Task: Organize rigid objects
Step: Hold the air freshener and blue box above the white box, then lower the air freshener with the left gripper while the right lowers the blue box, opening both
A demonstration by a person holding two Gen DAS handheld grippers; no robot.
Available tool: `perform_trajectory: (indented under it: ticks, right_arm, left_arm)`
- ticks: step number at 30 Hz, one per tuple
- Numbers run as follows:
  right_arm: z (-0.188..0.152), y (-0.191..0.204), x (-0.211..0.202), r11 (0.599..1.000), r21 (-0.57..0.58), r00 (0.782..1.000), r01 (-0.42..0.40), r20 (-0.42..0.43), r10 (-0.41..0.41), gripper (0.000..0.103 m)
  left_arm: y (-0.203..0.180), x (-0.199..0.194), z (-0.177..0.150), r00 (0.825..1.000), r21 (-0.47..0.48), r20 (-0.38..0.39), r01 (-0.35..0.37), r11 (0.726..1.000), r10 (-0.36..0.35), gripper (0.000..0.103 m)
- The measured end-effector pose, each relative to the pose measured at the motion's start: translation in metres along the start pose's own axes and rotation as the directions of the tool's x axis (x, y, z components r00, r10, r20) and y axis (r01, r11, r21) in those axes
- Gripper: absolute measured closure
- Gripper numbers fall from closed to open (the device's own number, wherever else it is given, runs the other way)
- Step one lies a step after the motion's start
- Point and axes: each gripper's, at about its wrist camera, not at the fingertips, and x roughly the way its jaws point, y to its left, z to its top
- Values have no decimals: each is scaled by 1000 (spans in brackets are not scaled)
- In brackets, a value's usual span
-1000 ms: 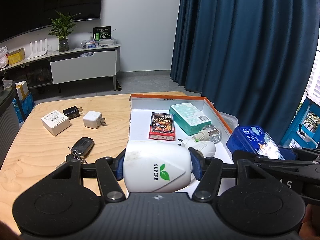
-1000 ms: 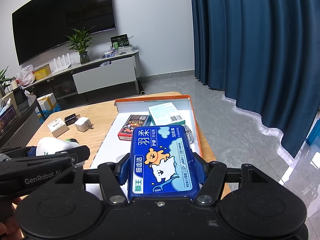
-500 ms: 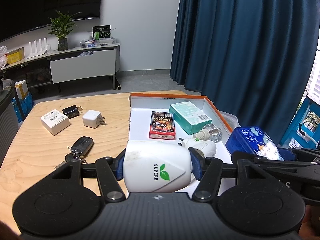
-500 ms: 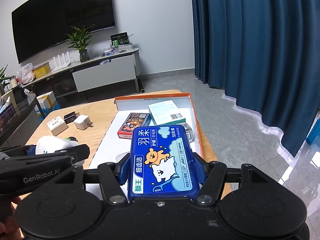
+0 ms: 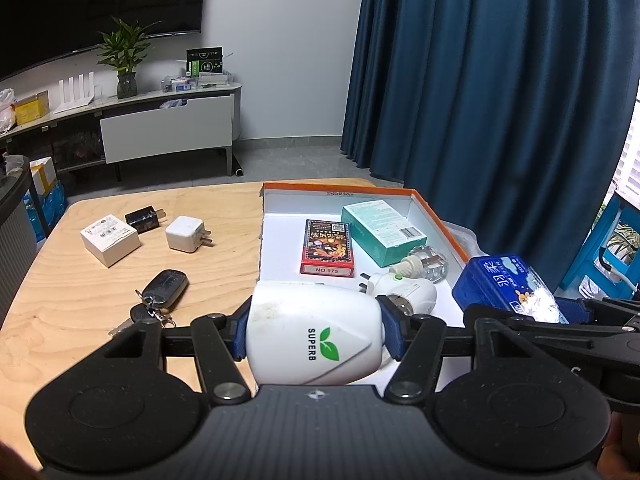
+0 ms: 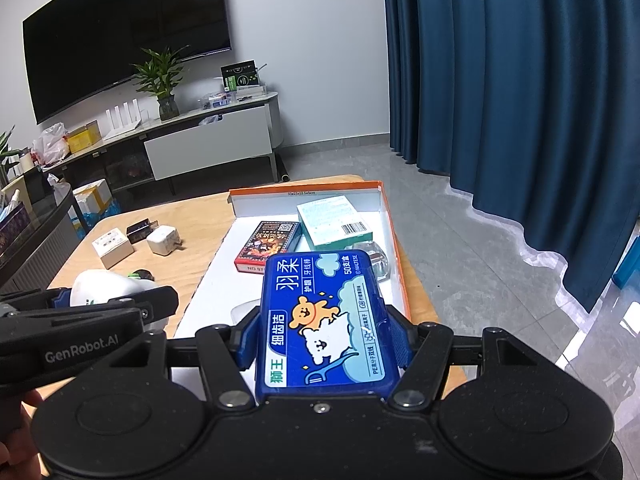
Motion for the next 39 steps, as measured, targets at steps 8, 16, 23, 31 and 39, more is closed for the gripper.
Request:
perform_trajectory:
  ticks: [8,16,23,31,39]
  right_arm:
    - [-3,1,-2,1000,-1,1000,5,-5,-5,29]
    - [-8,-3,2,999,6,999,31,-12,-31,29]
    - [-11,-5,14,998,7,998,63,-31,-62,29]
    - [-11,-7,25,995,7,994,96,-46,-96,29]
    - [-9,-9,36,996,15,993,93,-75,-91,27]
  left_arm:
    - [3,4,-3,1000,-8,-9,0,1000,0,41]
    - [10,14,-4,1000,-17,-11,7,1000,-7,41]
    - [17,31,-1,1000,-22,-20,13,1000,-13,42]
    - [16,49,-3,998,-7,-30,52,999,-52,41]
    - [11,59,-9,993,2,-48,108,994,-108,41]
